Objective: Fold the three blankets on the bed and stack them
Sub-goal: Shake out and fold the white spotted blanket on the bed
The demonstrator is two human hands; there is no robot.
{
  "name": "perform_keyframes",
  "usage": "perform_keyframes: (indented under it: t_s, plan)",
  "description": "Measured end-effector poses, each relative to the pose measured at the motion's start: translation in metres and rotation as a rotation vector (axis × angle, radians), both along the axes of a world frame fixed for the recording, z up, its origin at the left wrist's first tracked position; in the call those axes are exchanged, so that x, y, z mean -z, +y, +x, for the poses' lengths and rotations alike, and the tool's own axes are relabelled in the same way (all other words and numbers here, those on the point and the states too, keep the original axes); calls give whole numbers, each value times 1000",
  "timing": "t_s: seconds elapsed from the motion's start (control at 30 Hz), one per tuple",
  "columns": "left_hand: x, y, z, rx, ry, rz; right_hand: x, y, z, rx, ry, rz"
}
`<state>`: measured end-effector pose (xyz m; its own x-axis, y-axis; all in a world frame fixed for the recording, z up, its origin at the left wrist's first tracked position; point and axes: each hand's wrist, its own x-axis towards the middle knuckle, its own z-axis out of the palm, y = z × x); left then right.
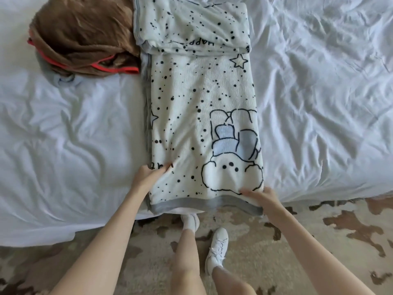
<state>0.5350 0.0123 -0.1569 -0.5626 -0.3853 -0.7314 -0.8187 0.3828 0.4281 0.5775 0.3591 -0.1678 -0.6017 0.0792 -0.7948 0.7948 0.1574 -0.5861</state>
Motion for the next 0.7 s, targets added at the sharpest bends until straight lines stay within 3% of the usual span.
perform_keyframes:
  t_s: [0.23,0.4,0.57,0.7]
  plan:
    - [5,7,57,-66,-15,194,-6,3,23,5,32,-188]
    - [-18,8,65,-79,234,294,-19,24,20,115,75,-245]
    - [-62,-4,42,-14,420,359,-59,26,-12,186,228,-356]
    - [-94,-12,-6,-196,370,394,-91,13,-63,228,294,-447]
